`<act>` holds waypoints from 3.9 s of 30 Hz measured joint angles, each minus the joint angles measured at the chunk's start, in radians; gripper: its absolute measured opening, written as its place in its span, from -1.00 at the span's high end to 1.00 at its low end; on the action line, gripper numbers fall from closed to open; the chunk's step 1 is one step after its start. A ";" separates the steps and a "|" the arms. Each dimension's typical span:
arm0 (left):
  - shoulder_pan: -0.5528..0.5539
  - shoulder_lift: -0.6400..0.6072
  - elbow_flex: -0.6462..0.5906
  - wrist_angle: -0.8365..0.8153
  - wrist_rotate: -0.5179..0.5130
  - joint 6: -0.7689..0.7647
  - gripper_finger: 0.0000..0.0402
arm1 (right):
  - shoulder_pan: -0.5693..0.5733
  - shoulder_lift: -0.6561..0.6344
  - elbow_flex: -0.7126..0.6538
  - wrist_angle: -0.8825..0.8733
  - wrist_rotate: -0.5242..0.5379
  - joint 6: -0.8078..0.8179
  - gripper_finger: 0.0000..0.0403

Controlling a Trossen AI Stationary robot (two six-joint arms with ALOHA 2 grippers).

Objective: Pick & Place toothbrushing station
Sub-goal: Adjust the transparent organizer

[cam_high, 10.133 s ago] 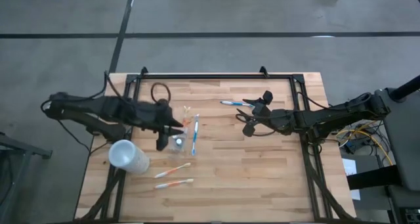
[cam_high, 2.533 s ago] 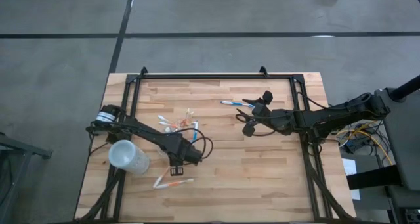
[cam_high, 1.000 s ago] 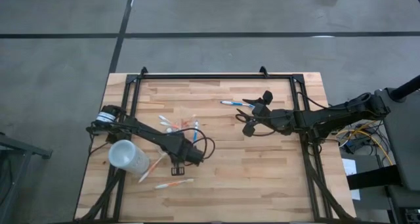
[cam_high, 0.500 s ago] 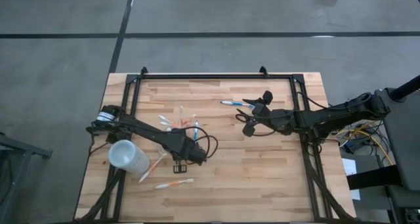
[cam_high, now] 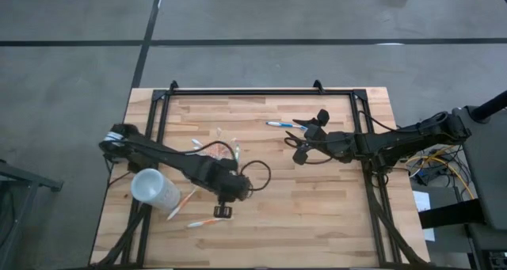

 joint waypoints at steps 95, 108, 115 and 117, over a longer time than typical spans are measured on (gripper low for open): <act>0.525 -0.502 -0.676 0.030 0.115 -0.276 0.26 | 0.000 0.000 0.000 0.000 0.000 0.000 -0.04; 0.525 -0.502 -0.721 0.063 0.136 -0.285 0.51 | 0.000 0.000 0.000 0.000 0.000 0.000 -0.04; 0.525 -0.502 -0.723 0.070 0.129 -0.280 0.70 | 0.000 0.000 0.000 0.000 0.000 0.000 -0.04; 0.525 -0.502 -0.723 0.071 0.129 -0.280 0.74 | 0.000 0.000 0.000 0.000 0.000 0.000 -0.04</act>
